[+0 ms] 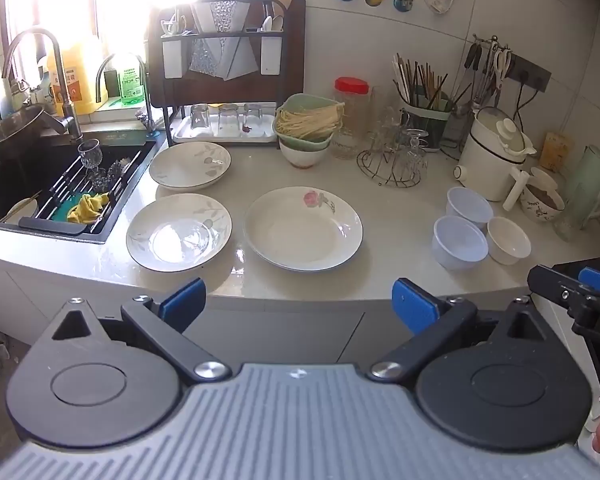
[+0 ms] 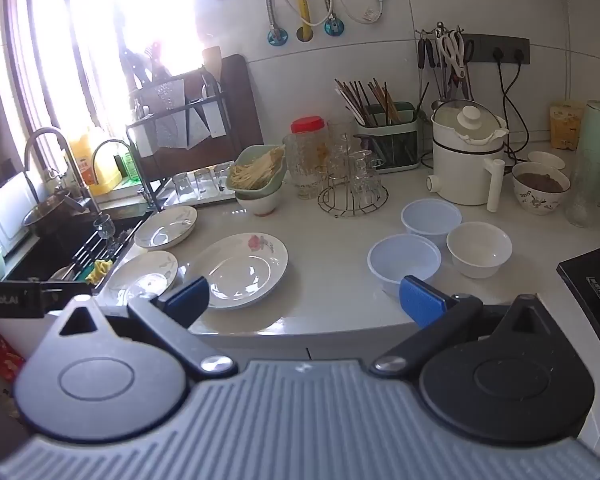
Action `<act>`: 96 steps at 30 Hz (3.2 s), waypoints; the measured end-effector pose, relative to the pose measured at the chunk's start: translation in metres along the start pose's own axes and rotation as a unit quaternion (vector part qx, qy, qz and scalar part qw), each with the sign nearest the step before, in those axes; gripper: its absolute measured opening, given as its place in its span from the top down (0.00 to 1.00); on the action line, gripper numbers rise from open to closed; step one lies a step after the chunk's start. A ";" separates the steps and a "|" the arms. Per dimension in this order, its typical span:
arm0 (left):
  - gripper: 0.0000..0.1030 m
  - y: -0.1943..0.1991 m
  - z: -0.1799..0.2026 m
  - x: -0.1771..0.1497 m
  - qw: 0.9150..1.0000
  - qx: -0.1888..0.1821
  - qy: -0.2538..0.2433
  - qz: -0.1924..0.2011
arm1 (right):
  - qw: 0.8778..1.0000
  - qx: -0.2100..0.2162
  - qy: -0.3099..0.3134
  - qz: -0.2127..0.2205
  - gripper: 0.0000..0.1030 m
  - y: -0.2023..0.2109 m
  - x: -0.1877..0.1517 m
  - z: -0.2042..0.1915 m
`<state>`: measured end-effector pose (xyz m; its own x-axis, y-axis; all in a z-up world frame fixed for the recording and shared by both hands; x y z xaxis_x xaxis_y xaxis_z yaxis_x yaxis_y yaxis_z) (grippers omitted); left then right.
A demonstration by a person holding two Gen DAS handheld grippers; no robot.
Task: Organize plates and bowls
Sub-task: 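Move both grippers toward the leaf-pattern plate with orange rim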
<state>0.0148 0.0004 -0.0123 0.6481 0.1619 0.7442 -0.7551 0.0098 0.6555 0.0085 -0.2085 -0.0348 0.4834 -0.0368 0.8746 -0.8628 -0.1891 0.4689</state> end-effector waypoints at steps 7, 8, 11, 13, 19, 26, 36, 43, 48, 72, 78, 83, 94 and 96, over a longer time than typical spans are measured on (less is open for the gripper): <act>0.02 -0.003 0.003 -0.002 1.000 0.004 -0.001 -0.007 | 1.000 0.002 0.002 -0.007 0.00 0.000 -0.004 0.002; 0.02 -0.003 0.003 -0.002 1.000 0.004 0.001 -0.007 | 1.000 0.003 0.003 -0.008 0.00 0.001 -0.004 0.002; 0.02 -0.004 0.004 -0.001 1.000 0.008 0.003 -0.008 | 1.000 -0.001 0.000 -0.014 0.00 -0.002 -0.005 0.007; 0.02 -0.002 0.004 0.001 1.000 0.008 0.008 -0.008 | 1.000 0.001 0.001 -0.016 0.00 0.000 -0.003 0.007; 0.02 0.003 0.002 0.000 1.000 0.015 0.007 -0.006 | 1.000 0.007 0.005 -0.016 0.00 0.002 0.002 0.009; 0.02 0.000 0.002 0.003 1.000 0.018 0.010 0.000 | 1.000 0.007 0.005 -0.016 0.00 -0.001 0.000 0.011; 0.02 -0.010 -0.006 0.010 1.000 0.024 0.019 0.001 | 1.000 0.014 0.002 -0.020 0.00 -0.013 0.004 0.008; 0.02 -0.017 -0.011 0.011 0.999 0.026 0.025 -0.006 | 1.000 0.013 0.002 -0.027 0.00 -0.020 0.004 0.007; 0.02 -0.017 -0.016 0.009 0.999 0.031 0.028 -0.006 | 0.999 0.013 0.000 -0.029 0.00 -0.022 0.006 0.006; 0.02 -0.021 -0.009 0.008 0.999 0.035 0.030 -0.001 | 0.999 0.026 -0.002 -0.031 0.00 -0.030 0.005 0.011; 0.02 -0.029 -0.006 0.012 0.999 0.037 0.020 0.001 | 0.999 0.031 -0.008 -0.028 0.00 -0.039 0.006 0.013; 0.02 -0.044 -0.008 0.015 0.999 0.042 0.024 -0.001 | 0.999 0.033 -0.004 -0.027 0.00 -0.047 0.004 0.014; 0.02 -0.060 -0.012 0.014 0.998 0.060 0.028 0.003 | 0.998 0.051 -0.004 -0.038 0.00 -0.075 -0.005 0.011; 0.02 -0.063 -0.014 0.012 0.998 0.064 0.029 0.000 | 0.998 0.052 0.000 -0.040 0.00 -0.078 -0.006 0.010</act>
<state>0.0687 0.0155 -0.0466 0.6386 0.2179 0.7380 -0.7338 -0.1164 0.6693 0.0744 -0.2034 -0.0783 0.5497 -0.0185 0.8351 -0.8017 -0.2924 0.5213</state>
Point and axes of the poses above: each gripper's, at about its wrist camera, not at the fingertips, and y roughly against the way its jaws point, z to its right, x to its top, the point moved 2 cm from there along -y, roughly the way its jaws point, and after that the axes turned 3 degrees about y, right-handed, at the moved point
